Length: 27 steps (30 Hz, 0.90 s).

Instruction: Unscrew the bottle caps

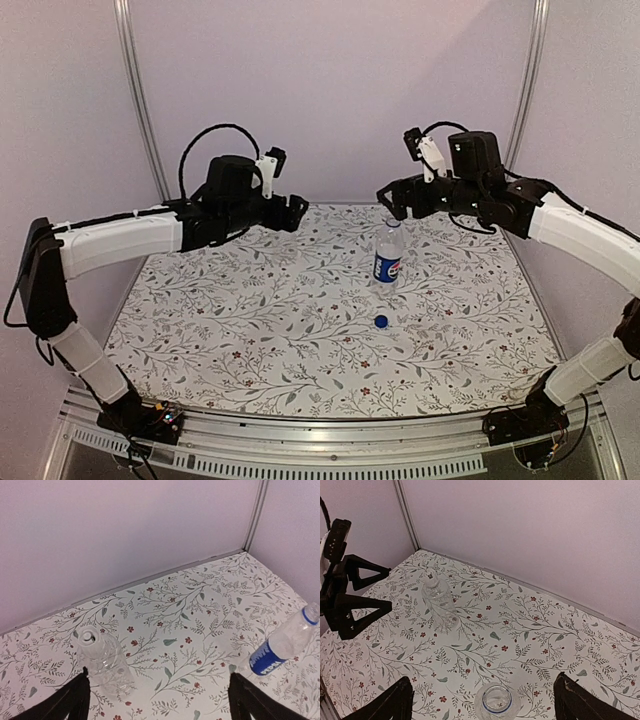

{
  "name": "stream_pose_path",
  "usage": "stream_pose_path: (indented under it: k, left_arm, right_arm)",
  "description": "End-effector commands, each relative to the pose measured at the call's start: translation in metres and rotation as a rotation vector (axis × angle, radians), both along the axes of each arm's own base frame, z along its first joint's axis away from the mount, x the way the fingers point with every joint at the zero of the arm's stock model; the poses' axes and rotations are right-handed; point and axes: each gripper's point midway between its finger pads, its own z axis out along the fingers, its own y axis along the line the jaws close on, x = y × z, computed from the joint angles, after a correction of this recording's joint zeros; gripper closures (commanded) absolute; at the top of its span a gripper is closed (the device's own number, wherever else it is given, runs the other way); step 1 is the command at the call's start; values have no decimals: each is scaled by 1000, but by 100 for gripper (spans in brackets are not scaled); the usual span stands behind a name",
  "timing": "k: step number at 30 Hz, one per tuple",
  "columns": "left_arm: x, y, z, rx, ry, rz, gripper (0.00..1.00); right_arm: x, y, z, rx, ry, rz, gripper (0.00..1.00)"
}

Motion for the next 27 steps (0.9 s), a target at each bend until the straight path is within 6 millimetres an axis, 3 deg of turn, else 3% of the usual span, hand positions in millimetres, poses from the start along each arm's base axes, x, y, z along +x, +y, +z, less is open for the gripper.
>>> stream_pose_path:
  k: [1, 6, 15, 27]
  left_arm:
    - [30, 28, -17, 91, 55, 116, 6]
    - [63, 41, -25, 126, 79, 175, 10]
    - [108, 47, -68, 195, 160, 202, 20]
    - [123, 40, -81, 183, 163, 149, 43]
  right_arm:
    - [-11, 2, 19, 28, -27, 30, 4]
    - [-16, 0, 14, 21, -22, 37, 4]
    - [-27, 0, 10, 18, -6, 73, 4]
    - [-29, 2, -4, -4, 28, 81, 3]
